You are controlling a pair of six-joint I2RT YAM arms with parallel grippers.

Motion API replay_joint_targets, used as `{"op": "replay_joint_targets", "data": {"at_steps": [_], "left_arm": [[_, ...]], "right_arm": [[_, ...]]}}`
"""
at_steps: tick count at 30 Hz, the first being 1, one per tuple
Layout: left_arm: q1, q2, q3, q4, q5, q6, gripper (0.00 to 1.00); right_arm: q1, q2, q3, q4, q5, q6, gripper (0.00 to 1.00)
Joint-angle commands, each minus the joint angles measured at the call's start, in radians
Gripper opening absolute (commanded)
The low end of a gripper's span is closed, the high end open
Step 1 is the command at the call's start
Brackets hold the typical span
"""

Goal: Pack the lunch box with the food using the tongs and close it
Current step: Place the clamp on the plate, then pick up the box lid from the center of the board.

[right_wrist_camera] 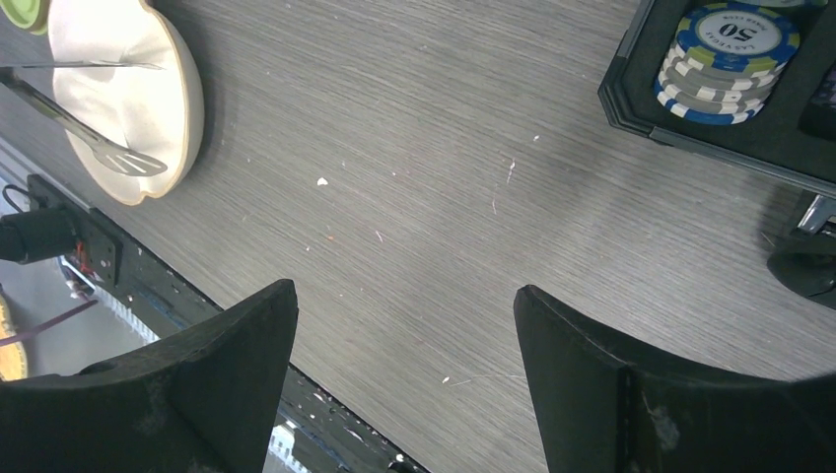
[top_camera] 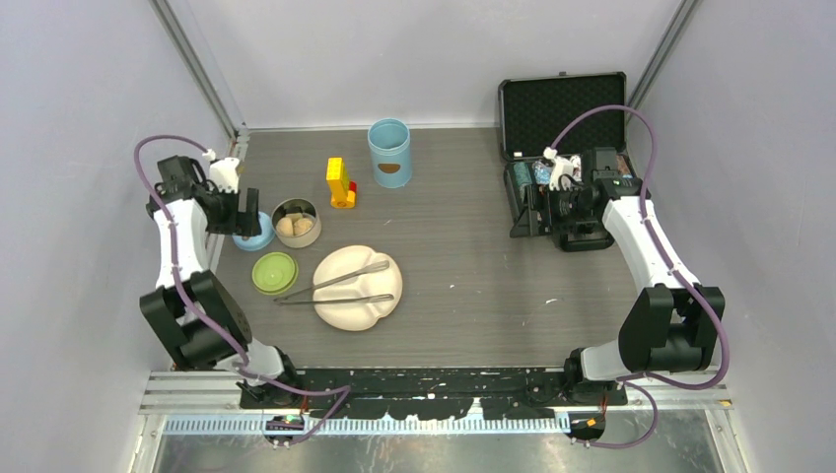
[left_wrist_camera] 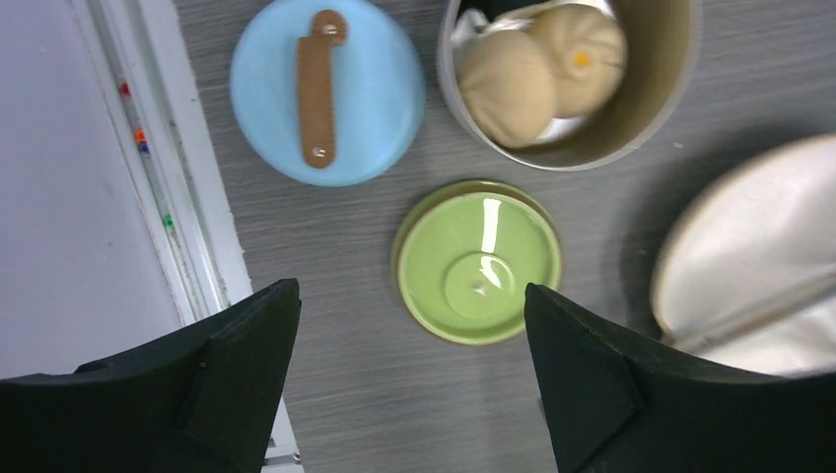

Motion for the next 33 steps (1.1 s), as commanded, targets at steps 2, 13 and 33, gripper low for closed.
{"op": "replay_joint_targets", "data": {"at_steps": [2, 13, 33], "left_arm": [[0.025, 0.084, -0.025, 0.228, -0.04, -0.029, 0.82], [0.04, 0.246, -0.105, 0.521, 0.041, -0.023, 0.7], [0.077, 0.389, -0.123, 0.66, 0.117, -0.039, 0.46]], "right_arm": [[0.005, -0.004, 0.019, 0.015, 0.009, -0.011, 0.85], [0.008, 0.001, -0.012, 0.029, 0.02, -0.018, 0.85], [0.008, 0.032, -0.011, 0.029, 0.014, -0.017, 0.85]]}}
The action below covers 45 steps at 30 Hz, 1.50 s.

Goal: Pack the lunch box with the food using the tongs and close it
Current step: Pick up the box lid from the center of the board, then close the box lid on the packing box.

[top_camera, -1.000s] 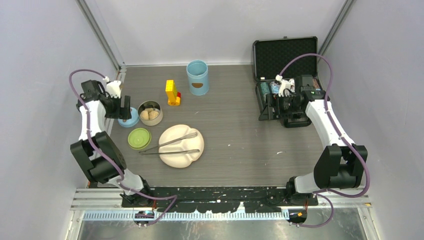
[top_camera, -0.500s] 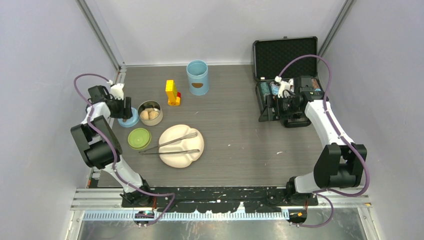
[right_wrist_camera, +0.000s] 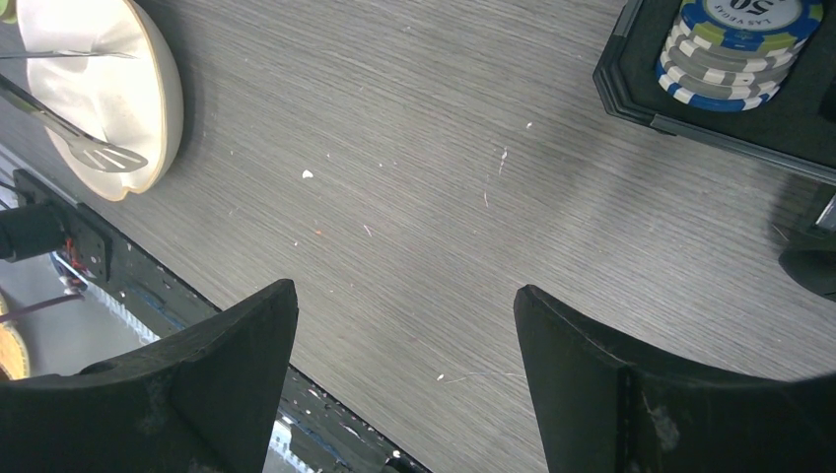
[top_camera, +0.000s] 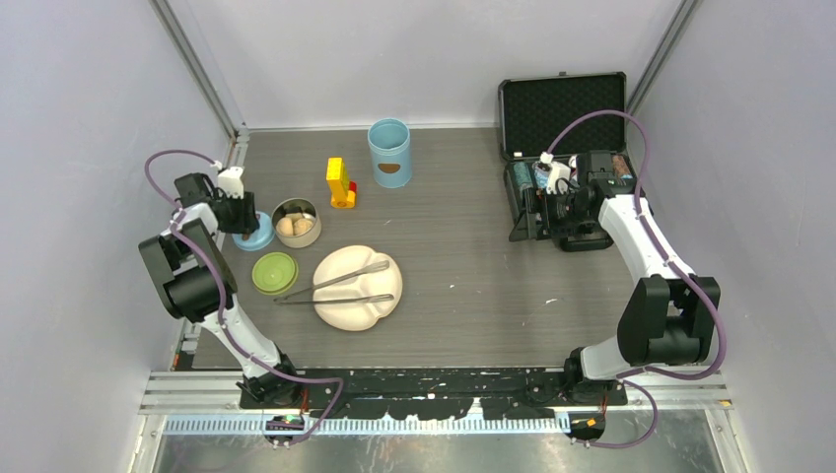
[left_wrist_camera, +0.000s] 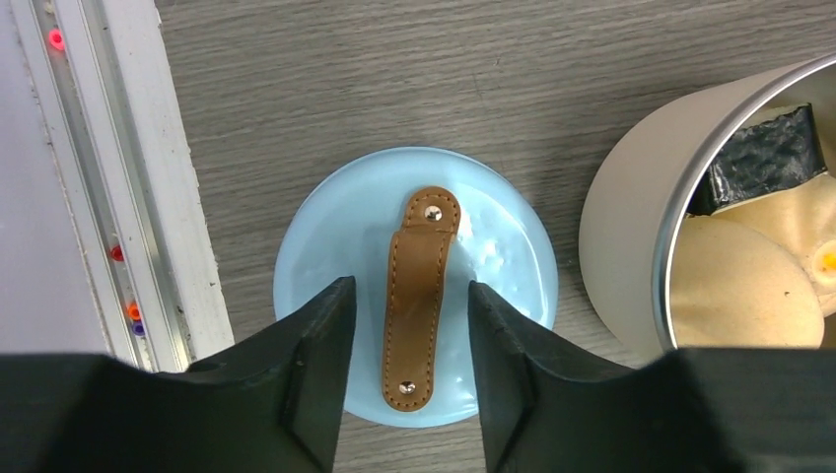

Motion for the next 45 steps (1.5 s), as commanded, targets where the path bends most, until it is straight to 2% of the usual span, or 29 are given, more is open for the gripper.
{"op": "replay_joint_targets", "data": {"at_steps": [1, 5, 11, 18, 23, 30, 41, 45], "left_arm": [[0.022, 0.016, -0.006, 0.065, 0.033, -0.029, 0.43], [0.047, 0.007, 0.021, 0.039, 0.052, -0.062, 0.27], [0.057, -0.048, 0.082, -0.074, 0.091, -0.05, 0.11], [0.055, -0.13, 0.197, -0.197, 0.118, -0.146, 0.0], [0.014, -0.161, 0.33, -0.3, 0.111, -0.214, 0.0], [-0.186, -0.141, 0.574, -0.441, -0.019, -0.237, 0.0], [-0.454, 0.172, 1.157, -0.716, -0.068, -0.323, 0.0], [-0.529, 0.268, 1.293, -0.72, -0.058, -0.341, 0.0]], "right_arm": [[0.004, -0.007, 0.004, 0.021, -0.002, -0.013, 0.85], [0.003, -0.007, 0.008, 0.023, -0.005, -0.011, 0.85], [0.003, -0.017, 0.005, 0.023, -0.016, -0.007, 0.85], [0.003, -0.044, 0.001, 0.021, -0.022, -0.004, 0.85], [0.003, -0.065, -0.004, 0.021, -0.027, 0.004, 0.85], [0.003, -0.081, -0.017, 0.021, -0.025, 0.006, 0.85], [0.004, -0.098, -0.047, 0.031, -0.016, 0.004, 0.85], [0.004, -0.104, -0.052, 0.034, -0.016, 0.005, 0.85]]}}
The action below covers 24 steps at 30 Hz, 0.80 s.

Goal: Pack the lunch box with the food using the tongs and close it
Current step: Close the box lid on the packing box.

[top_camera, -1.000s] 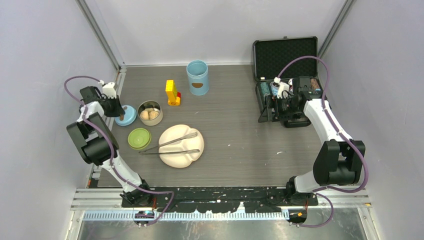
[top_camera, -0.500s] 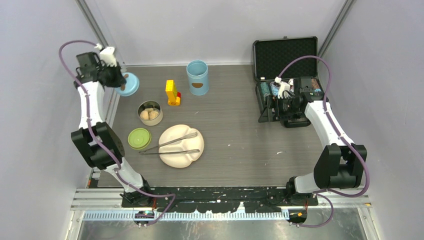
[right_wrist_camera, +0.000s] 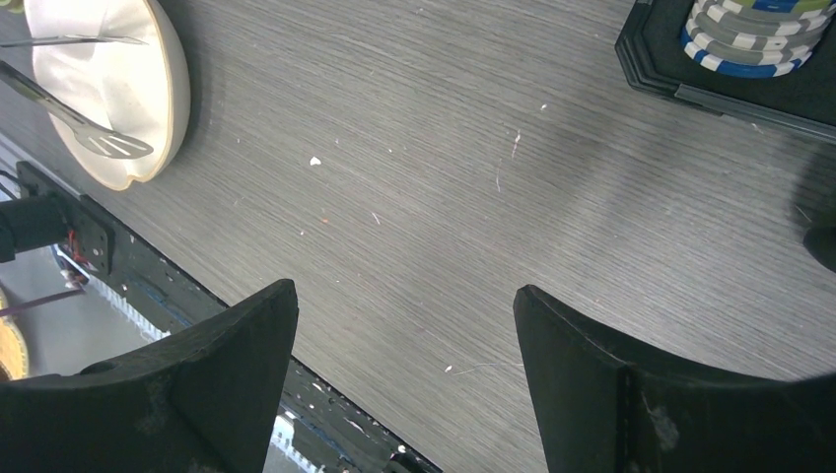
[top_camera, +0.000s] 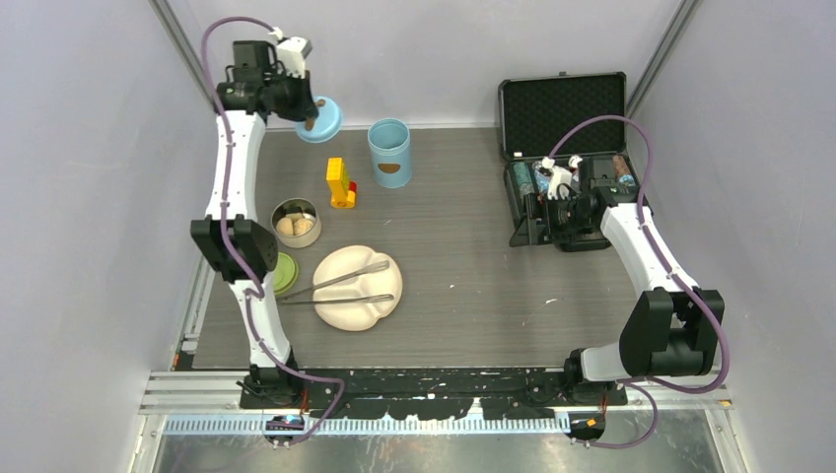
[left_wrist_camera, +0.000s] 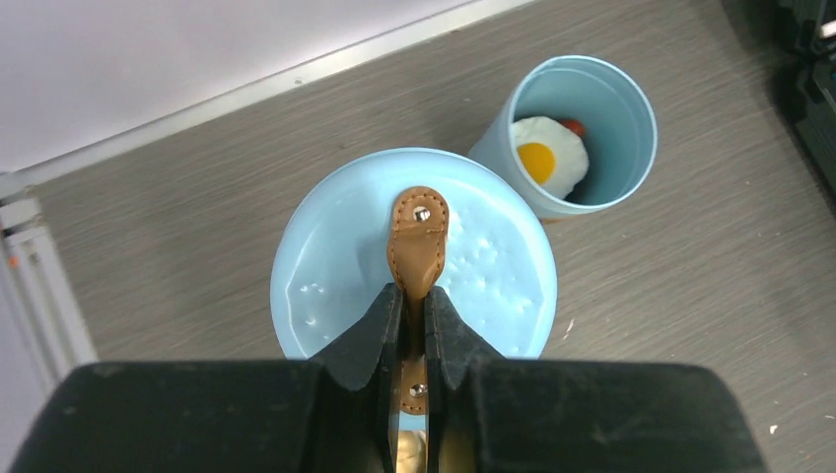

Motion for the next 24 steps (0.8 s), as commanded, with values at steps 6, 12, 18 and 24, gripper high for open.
{"op": "replay_joint_targets", "data": {"at_steps": [6, 12, 18, 24], "left_arm": [[-0.134, 0.167, 0.192, 0.017, 0.004, -0.063, 0.0], [-0.209, 0.248, 0.226, 0.082, -0.004, -0.053, 0.0], [-0.248, 0.31, 0.257, 0.143, -0.03, -0.041, 0.0], [-0.268, 0.353, 0.27, 0.178, -0.045, -0.029, 0.0]], "right_arm": [[0.004, -0.048, -0.013, 0.035, 0.002, -0.002, 0.85], [0.004, -0.041, -0.013, 0.035, 0.006, -0.002, 0.85], [0.003, -0.031, -0.016, 0.036, 0.013, -0.005, 0.85], [0.004, -0.019, -0.017, 0.038, 0.015, -0.008, 0.85]]}}
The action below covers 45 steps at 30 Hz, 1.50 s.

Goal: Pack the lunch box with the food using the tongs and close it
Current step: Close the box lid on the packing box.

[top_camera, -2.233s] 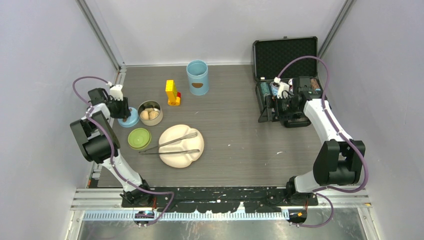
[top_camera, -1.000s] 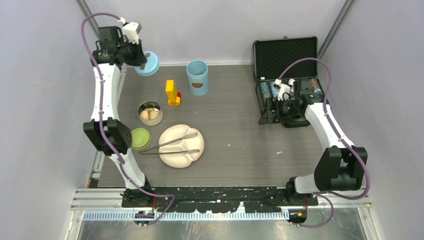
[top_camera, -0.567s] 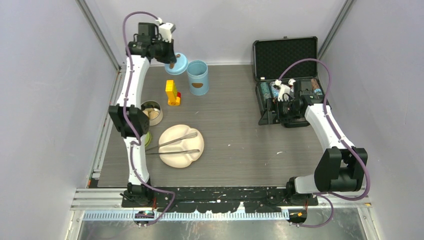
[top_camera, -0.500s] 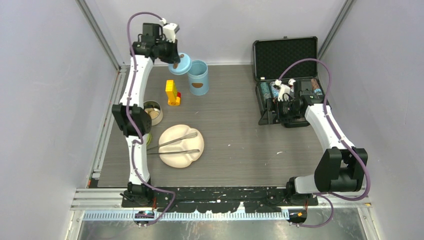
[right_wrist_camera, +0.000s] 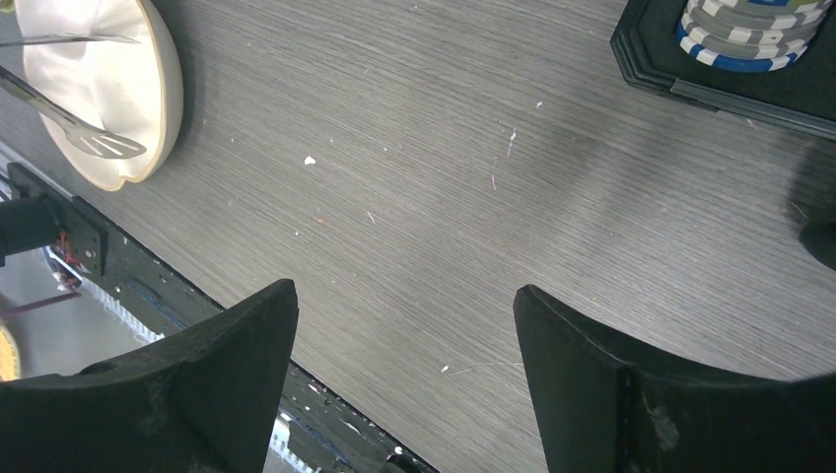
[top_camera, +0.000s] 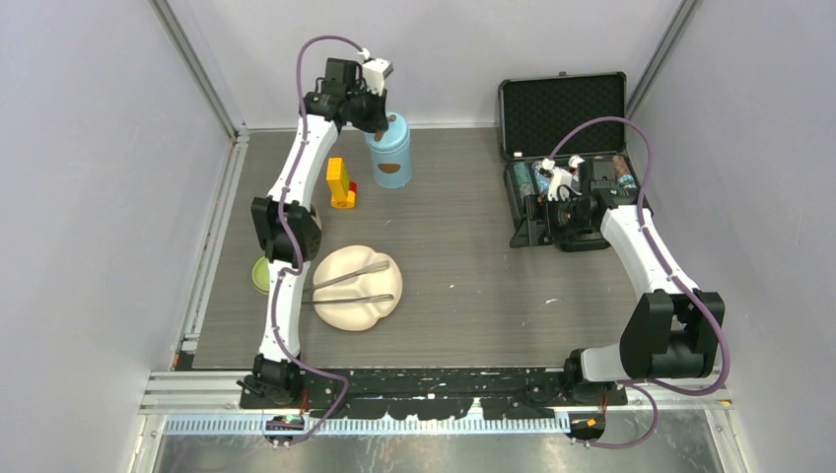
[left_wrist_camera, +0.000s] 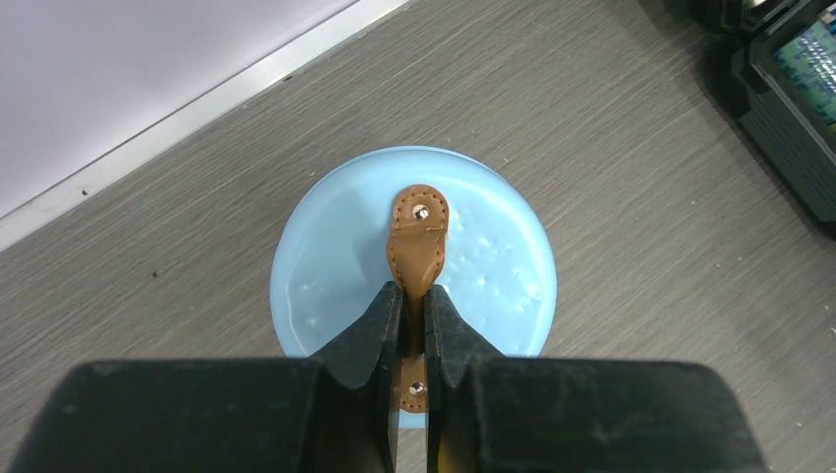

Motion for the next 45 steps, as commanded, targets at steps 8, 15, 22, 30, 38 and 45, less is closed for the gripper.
{"op": "replay_joint_targets", "data": {"at_steps": [8, 15, 22, 30, 38, 45], "left_arm": [[-0.009, 0.055, 0.077, 0.107, -0.041, 0.022, 0.0], [-0.01, 0.075, 0.076, 0.116, -0.012, 0.016, 0.31], [-0.013, 0.077, 0.071, 0.124, -0.008, 0.01, 0.42], [-0.015, 0.069, 0.059, 0.148, -0.014, 0.011, 0.42], [-0.029, 0.106, 0.069, 0.177, -0.017, 0.021, 0.49], [-0.039, 0.155, 0.075, 0.17, -0.017, 0.03, 0.5]], "right_arm": [[0.004, 0.004, 0.0, 0.027, 0.008, -0.012, 0.85], [0.004, 0.013, 0.002, 0.026, 0.008, -0.014, 0.85], [0.005, 0.018, 0.0, 0.027, 0.007, -0.014, 0.85], [0.004, 0.016, 0.0, 0.027, 0.004, -0.014, 0.85], [0.004, 0.019, 0.002, 0.027, 0.008, -0.014, 0.85], [0.004, 0.029, 0.003, 0.027, 0.011, -0.015, 0.85]]}}
